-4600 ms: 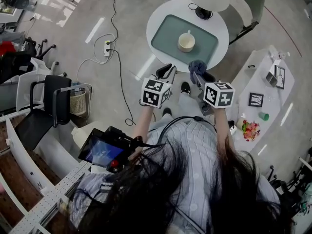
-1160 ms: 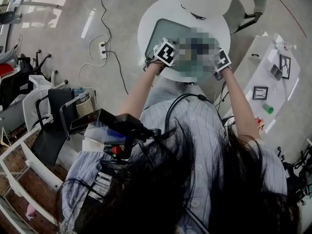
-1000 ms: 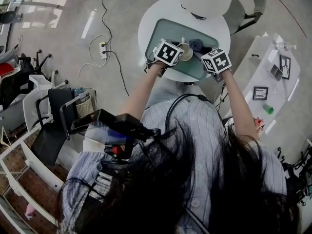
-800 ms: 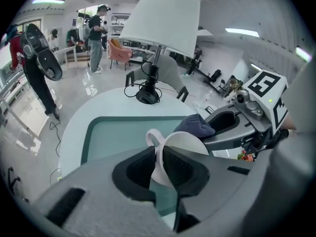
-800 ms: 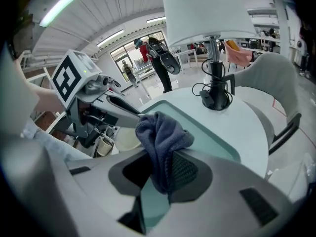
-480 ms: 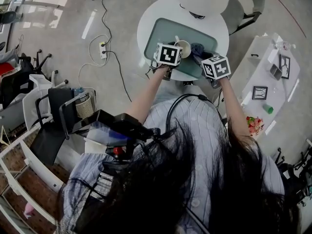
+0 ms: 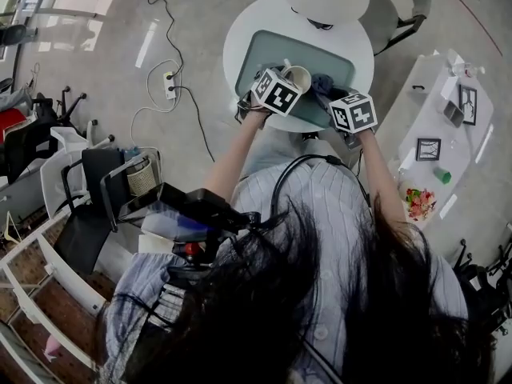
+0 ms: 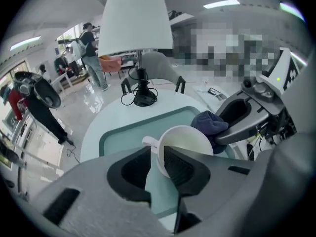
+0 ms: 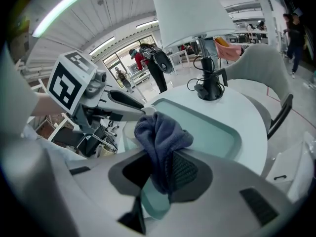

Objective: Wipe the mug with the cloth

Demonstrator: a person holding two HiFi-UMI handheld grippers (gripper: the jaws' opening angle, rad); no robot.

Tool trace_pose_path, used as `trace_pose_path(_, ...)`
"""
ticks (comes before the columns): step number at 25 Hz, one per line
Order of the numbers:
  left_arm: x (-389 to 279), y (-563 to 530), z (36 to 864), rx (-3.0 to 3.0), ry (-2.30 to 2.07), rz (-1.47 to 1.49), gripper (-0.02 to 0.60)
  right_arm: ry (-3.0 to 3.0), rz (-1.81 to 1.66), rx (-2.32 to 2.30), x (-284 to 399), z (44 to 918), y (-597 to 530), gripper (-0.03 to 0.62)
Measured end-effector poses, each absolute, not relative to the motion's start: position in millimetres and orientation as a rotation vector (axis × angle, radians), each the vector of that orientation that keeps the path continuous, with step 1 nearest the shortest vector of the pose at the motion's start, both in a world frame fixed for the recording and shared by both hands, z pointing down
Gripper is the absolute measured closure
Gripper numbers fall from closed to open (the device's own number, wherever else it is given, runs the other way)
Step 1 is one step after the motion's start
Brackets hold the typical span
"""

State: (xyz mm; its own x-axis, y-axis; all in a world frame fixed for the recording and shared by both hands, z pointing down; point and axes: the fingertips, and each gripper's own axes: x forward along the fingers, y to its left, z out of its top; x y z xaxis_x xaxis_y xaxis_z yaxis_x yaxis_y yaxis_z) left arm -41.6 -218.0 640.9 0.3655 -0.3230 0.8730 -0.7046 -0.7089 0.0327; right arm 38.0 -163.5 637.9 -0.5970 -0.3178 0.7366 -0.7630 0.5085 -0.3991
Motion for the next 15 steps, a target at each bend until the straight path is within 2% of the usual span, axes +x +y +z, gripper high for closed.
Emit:
trace_pose_path(7, -32.5, -218.1, 623.9, 2.503, -0.601, 1.585, 0.502, -2.156, 0.999, 0.897, 40.0, 637.8, -157.5, 0.496)
trace_pose_path(15, -1.9, -215.4, 614.2, 2.627, -0.050, 1.658, 0.503, -2.141, 1.023, 0.920, 41.4, 639.7, -159.7, 0.496)
